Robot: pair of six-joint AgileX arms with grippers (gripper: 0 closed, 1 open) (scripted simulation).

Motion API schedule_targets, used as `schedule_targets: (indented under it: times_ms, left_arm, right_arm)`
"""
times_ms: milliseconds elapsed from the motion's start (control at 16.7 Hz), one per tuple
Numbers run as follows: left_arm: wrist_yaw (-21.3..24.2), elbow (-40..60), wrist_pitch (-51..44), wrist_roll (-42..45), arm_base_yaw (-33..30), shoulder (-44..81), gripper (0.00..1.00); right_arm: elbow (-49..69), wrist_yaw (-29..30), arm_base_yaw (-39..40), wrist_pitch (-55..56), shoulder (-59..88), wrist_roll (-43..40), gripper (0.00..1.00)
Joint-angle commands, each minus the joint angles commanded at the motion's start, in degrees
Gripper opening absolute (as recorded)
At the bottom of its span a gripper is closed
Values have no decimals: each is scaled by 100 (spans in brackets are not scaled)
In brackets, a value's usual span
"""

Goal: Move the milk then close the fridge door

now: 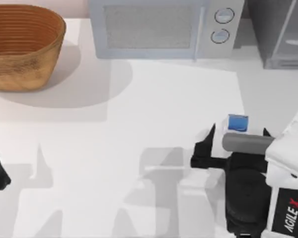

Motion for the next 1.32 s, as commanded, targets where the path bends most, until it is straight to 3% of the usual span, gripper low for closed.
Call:
schedule_targets:
  times_ms: [420, 660, 1320]
  left_arm:
    - [0, 0, 0, 0, 0, 0, 100]
    - [0, 0, 0, 0, 0, 0, 100]
    - [0, 0, 0, 0, 0, 0, 100]
  right_arm:
    - [583, -623, -659, -163, 249, -181, 100]
    - [600, -641, -678, -168, 257, -186, 100]
    - [600, -641, -678, -168, 257, -186, 17]
